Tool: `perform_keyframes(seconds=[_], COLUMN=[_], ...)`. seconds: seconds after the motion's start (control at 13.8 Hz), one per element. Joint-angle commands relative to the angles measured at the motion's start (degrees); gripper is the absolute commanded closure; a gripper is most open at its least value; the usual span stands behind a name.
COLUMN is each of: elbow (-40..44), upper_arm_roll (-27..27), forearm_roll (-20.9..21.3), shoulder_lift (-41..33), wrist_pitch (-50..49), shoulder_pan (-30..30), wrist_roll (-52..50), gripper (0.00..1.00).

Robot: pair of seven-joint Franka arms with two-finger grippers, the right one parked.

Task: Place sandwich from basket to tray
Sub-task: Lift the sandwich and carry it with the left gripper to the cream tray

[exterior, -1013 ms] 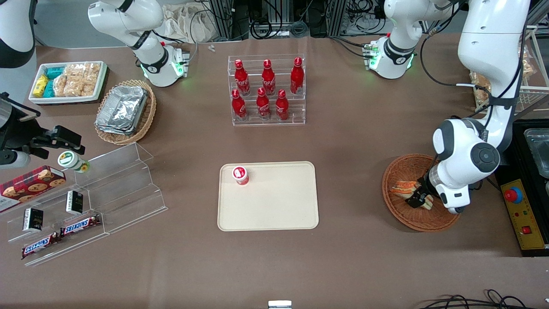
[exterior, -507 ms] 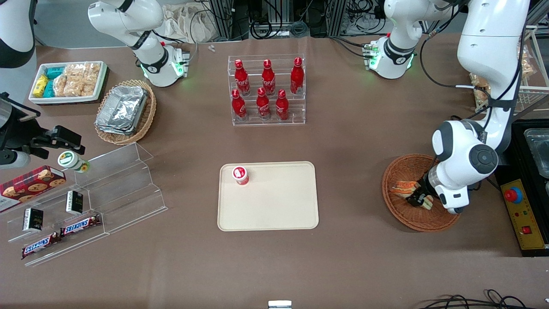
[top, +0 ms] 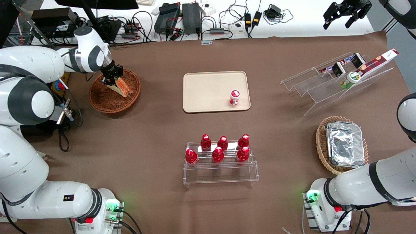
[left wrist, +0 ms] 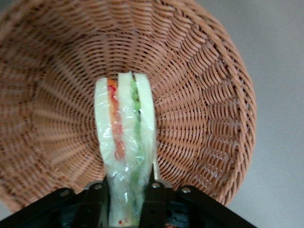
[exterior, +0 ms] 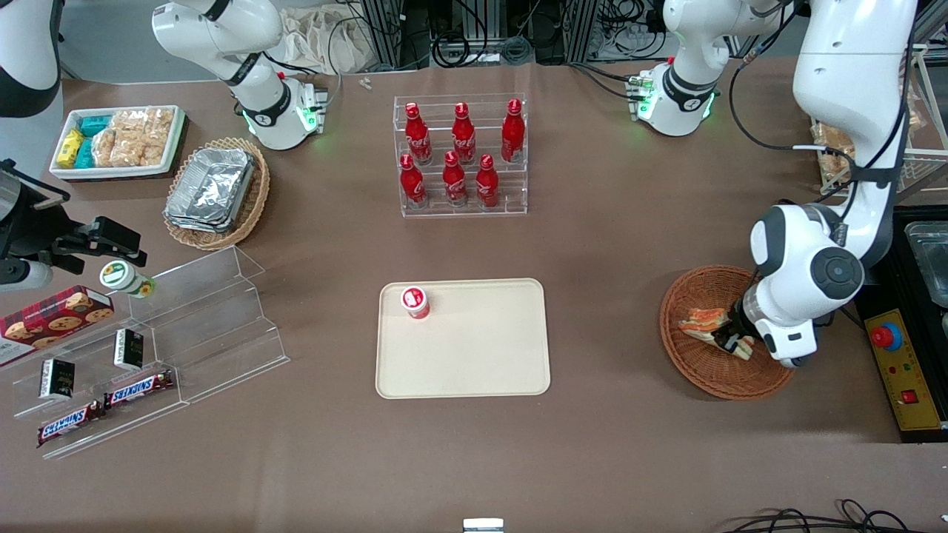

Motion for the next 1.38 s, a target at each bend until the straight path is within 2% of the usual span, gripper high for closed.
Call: perform_keyframes(seconds=[0.0,0.29,0.43,0.65,0.87,1.09,1.3], elbow=[5.5,21.6,27.2,28.8,28.8,28.8,28.8], upper_arm_roll=[-0.4,-3.9,-6.2,-10.6,-15.4,-17.9,-21.3], forearm_roll=[1.5,1.0,0.6,0.5,1.1,0.6,1.1], shoulder_lift=[-3.7,-3.6,-3.6,-3.8,-3.6,-3.4,-2.3], wrist_pitch=[-11.5,-33.9,-41.4,-42.6,-42.6,-42.5,-42.1], shoulder_pan=[-0.3,-0.9,-0.9,-0.8,-0.9,-1.0,-2.2], wrist_roll=[-2.8,-2.7,-1.9,-0.2,6.9,18.5,21.7], gripper=[1.00,1.00,1.00,1.00,1.00,1.00,1.00])
